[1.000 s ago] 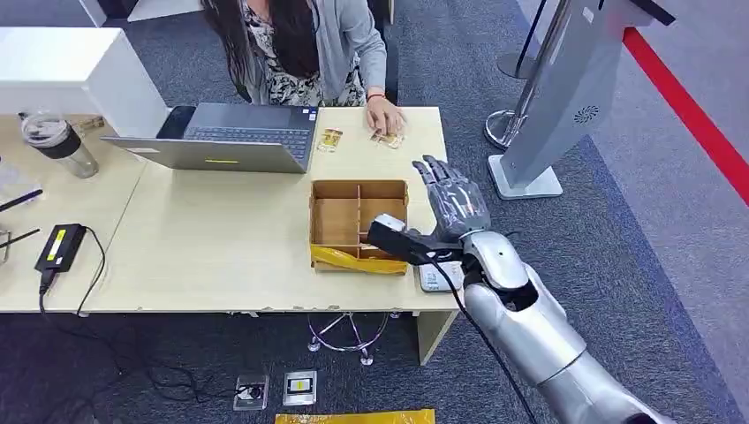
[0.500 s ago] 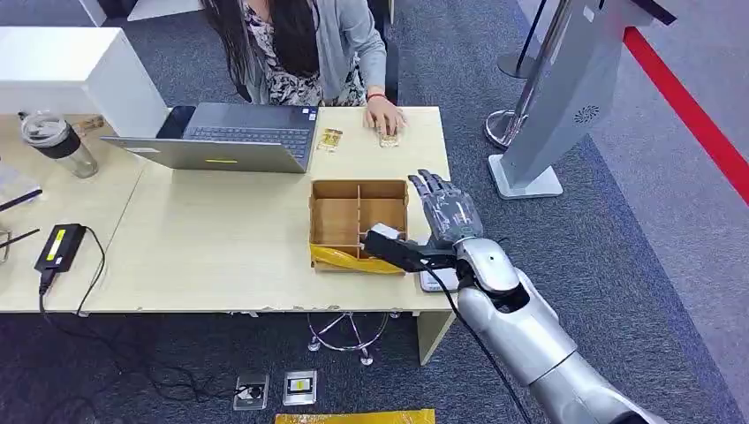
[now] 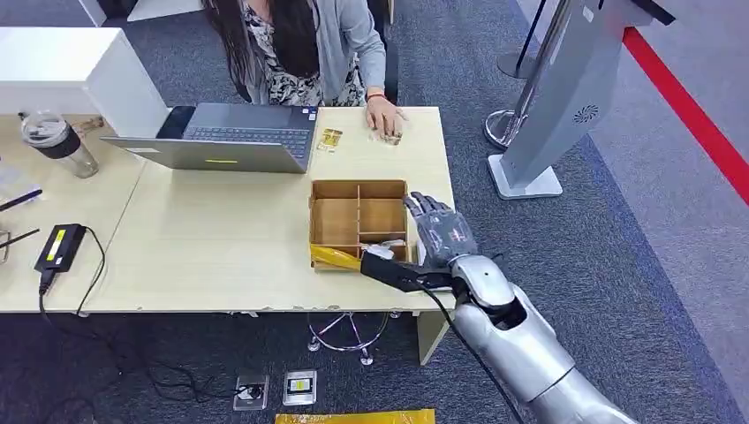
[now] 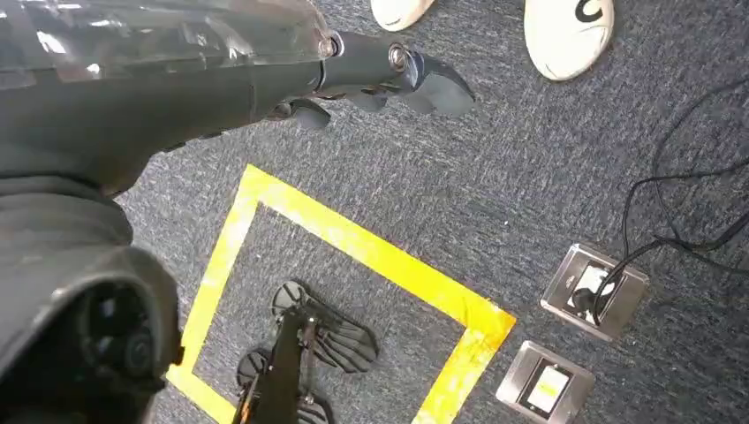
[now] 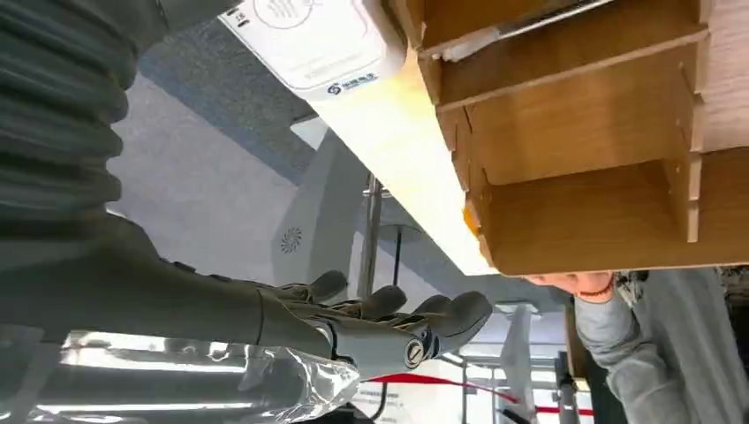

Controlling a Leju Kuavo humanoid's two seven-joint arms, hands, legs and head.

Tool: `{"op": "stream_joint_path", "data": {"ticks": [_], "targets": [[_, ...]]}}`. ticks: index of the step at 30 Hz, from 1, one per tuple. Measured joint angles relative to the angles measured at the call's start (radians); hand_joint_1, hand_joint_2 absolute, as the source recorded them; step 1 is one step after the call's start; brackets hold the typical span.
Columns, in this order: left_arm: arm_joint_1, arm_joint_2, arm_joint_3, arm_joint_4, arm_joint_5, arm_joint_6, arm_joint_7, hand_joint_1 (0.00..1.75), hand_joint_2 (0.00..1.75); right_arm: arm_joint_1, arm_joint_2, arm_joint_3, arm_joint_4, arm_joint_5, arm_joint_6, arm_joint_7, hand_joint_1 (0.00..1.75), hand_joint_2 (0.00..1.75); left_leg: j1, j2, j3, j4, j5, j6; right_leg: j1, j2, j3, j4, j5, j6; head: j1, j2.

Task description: Pass the card to the sensor for recognition and then transmit it.

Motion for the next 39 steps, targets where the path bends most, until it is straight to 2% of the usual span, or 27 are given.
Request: {"op": "stream_joint_path", "data": {"ticks": [12, 17, 19, 24, 39], "targets": [[0.000, 0.000, 0.000, 0.000, -0.003, -0.008, 0.000, 0.00, 0.00, -0.034, 0.038, 0.009, 0.067, 0.000, -0.087, -0.041, 0.00, 1.75, 0.000, 0.000, 0.000, 0.000, 0.000, 0.000, 0.000, 0.000, 0.000, 0.000, 0.000, 0.000, 0.000, 0.000], [0.000, 0.000, 0.000, 0.000, -0.003, -0.008, 0.000, 0.00, 0.00, -0.035, 0.039, 0.010, 0.069, 0.000, -0.089, -0.042, 0.00, 1.75, 0.000, 0.000, 0.000, 0.000, 0.000, 0.000, 0.000, 0.000, 0.000, 0.000, 0.000, 0.000, 0.000, 0.000], [-0.001, -0.001, 0.000, 0.000, -0.004, -0.007, 0.000, 0.00, 0.00, -0.072, 0.070, 0.012, 0.163, 0.000, -0.131, -0.059, 0.00, 1.75, 0.000, 0.000, 0.000, 0.000, 0.000, 0.000, 0.000, 0.000, 0.000, 0.000, 0.000, 0.000, 0.000, 0.000], [0.000, -0.008, 0.000, 0.000, 0.001, 0.017, 0.000, 0.00, 0.00, -0.098, 0.093, 0.014, 0.235, -0.003, -0.163, -0.086, 0.00, 1.75, 0.000, 0.000, 0.000, 0.000, 0.000, 0.000, 0.000, 0.000, 0.000, 0.000, 0.000, 0.000, 0.000, 0.000], [0.001, -0.019, 0.000, 0.000, 0.007, 0.025, 0.000, 0.00, 0.00, -0.119, 0.105, 0.022, 0.344, -0.009, -0.196, -0.101, 0.00, 1.75, 0.000, 0.000, -0.001, 0.000, 0.000, 0.000, 0.000, 0.000, 0.000, 0.000, 0.000, 0.000, 0.000, 0.000]]}}
